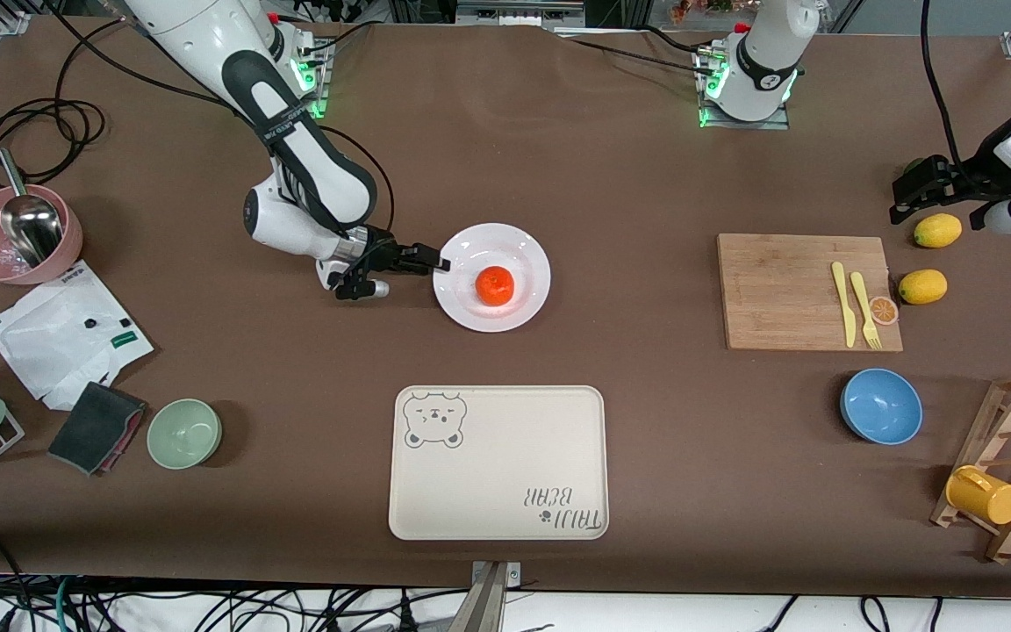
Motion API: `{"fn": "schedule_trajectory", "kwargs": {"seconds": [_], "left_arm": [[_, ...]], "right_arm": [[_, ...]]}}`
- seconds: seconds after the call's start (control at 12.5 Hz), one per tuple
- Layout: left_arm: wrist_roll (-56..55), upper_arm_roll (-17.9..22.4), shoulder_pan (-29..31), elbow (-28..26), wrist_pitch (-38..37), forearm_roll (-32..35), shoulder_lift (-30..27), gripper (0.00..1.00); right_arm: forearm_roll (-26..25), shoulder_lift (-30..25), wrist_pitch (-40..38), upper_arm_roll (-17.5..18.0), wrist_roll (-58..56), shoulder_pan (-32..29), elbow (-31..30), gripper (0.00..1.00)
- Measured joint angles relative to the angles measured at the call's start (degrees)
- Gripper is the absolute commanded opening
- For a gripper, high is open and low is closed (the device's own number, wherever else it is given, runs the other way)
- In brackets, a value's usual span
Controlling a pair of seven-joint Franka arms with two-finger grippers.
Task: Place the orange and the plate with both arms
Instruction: 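Grip the white plate rim with the right gripper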
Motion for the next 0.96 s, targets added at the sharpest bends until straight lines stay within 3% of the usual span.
{"fn": "schedule_trajectory", "kwargs": {"seconds": [0.16,0.48,0.96], "left_arm": [[0.0,0.0,0.0,0.0,0.0,0.0,0.0,1.00],[0.0,0.0,0.0,0.0,0.0,0.0,0.0,1.00],[0.0,0.0,0.1,0.0,0.0,0.0,0.0,1.00]], "right_arm": [[0.2,0.3,0.7,0.0,0.0,0.8,0.2,0.60],[0.2,0.7,0.9,0.0,-0.4,0.9,0.3,0.44],[0.3,0.9,1.0,0.0,-0.8,0.9,0.3,0.30]]}}
